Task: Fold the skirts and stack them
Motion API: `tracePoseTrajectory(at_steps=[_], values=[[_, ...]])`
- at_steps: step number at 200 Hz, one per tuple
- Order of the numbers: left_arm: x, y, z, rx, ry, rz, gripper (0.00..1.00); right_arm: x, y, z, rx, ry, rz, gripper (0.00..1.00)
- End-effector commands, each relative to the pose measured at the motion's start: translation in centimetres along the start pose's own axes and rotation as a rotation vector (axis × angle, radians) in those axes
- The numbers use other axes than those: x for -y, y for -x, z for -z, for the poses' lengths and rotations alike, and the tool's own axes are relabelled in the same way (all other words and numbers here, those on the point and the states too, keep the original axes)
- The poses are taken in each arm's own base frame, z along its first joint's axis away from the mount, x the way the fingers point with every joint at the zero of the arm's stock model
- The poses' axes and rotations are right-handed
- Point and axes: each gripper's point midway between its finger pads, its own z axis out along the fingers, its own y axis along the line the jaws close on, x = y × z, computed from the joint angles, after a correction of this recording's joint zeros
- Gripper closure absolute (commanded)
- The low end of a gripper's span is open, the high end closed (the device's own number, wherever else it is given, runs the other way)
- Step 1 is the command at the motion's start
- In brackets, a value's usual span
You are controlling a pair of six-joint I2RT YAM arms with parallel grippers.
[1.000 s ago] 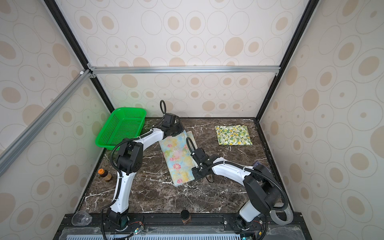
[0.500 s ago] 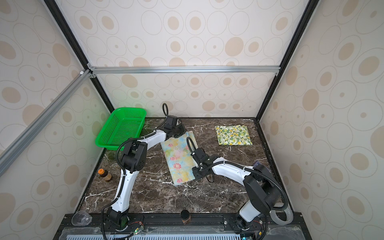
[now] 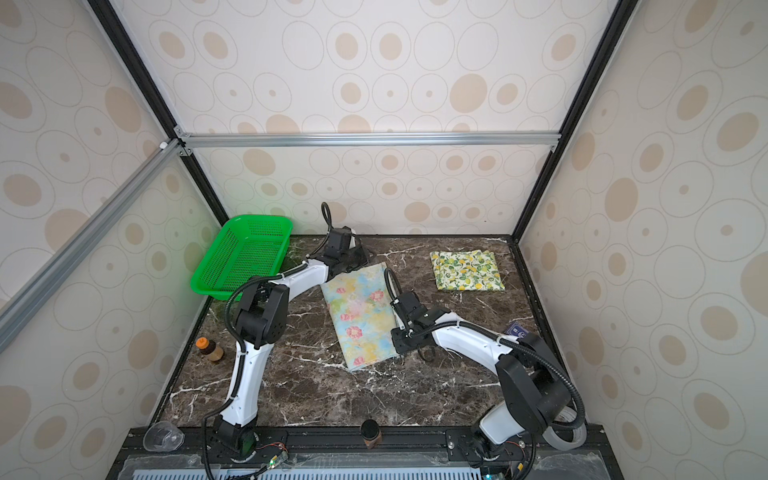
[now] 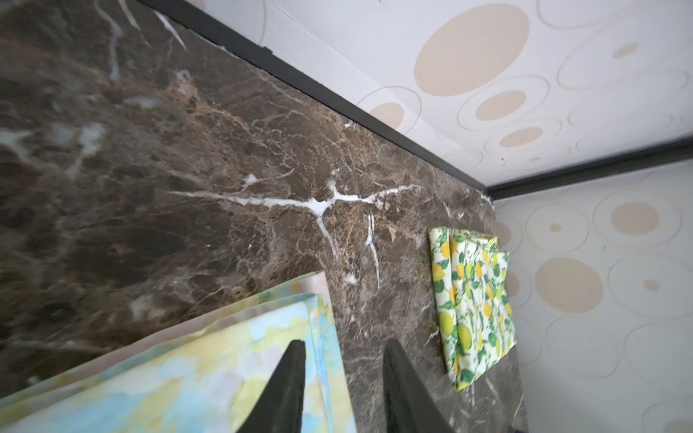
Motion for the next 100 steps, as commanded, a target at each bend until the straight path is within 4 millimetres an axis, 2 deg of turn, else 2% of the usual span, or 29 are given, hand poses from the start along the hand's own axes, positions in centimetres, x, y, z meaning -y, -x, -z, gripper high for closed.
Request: tracePoseTrajectory(at_steps=[1,27,56,100], values=[[0.0,0.5,3.0,0.007,0.007,-0.051,0.74,-0.3,-0.6,0.7,-0.006,0.033,-0.033,0.6],[-2.9,-1.7,4.7,-0.016,0.056,-0.034,0.79,-0.7,-0.9,0.3,-0.018,0.065,-0.05,0.61],[-5.3,-4.3,5.5,-0.043,0.092,-0.01,0.82,-0.8,-1.0,-0.1,-0.016,0.071,-0.062,0.62],[-7.8,-7.2,6.4,-0.077,0.134,0.004,0.83,-1.0,-1.0,0.1,-0.008,0.09,-0.073,0.62]])
